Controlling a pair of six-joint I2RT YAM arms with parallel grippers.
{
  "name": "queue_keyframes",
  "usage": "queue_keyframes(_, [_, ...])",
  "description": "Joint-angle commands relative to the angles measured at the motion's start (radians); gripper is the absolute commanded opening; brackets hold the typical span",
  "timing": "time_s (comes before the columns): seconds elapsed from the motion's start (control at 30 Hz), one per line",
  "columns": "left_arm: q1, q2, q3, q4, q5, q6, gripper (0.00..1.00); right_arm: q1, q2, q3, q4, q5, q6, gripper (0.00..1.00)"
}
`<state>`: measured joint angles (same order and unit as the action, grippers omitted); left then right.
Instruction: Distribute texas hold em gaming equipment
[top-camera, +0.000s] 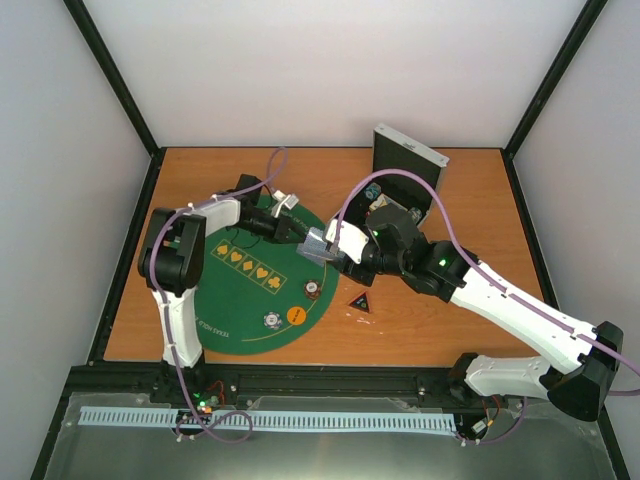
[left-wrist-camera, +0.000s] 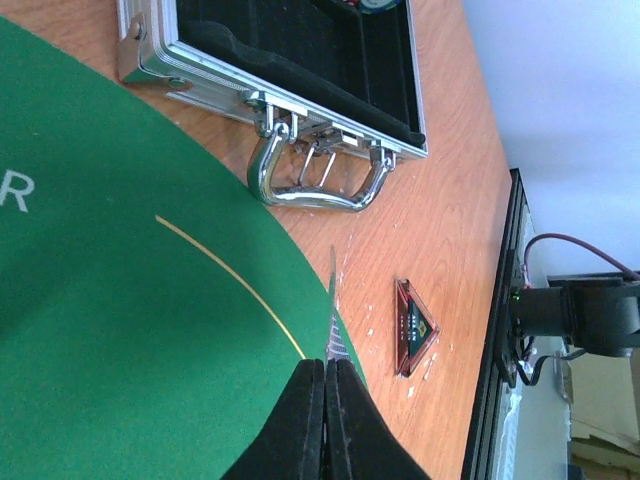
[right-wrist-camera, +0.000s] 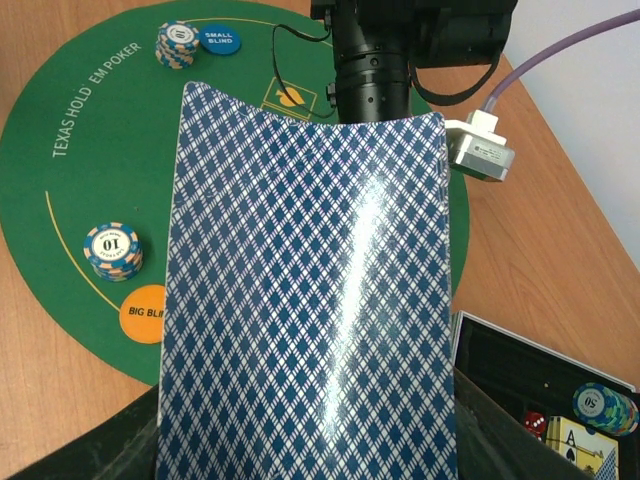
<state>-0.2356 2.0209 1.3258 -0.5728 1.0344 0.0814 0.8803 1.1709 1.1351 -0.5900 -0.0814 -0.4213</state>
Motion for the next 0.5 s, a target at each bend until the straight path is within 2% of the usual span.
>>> queue_keyframes(0.0, [-0.011, 0.039, 0.045, 0.065, 0.017, -0.060, 0.01, -0.004, -0.021, 0.009, 0.009, 0.019, 0.012, 0.52])
queue_keyframes(0.3, [-0.019, 0.081, -0.005, 0.054, -0.043, -0.044, 0.04, -0.004, -0.036, 0.005, 0.004, 0.024, 0.013, 0.52])
queue_keyframes(0.37, [-0.019, 0.077, -0.007, 0.054, -0.053, -0.044, 0.09, -0.005, -0.033, 0.005, 0.007, 0.022, 0.013, 0.52])
queue_keyframes(0.47, [-0.019, 0.070, -0.006, 0.053, -0.078, -0.039, 0.26, -0.004, -0.032, 0.004, 0.008, 0.019, 0.013, 0.52])
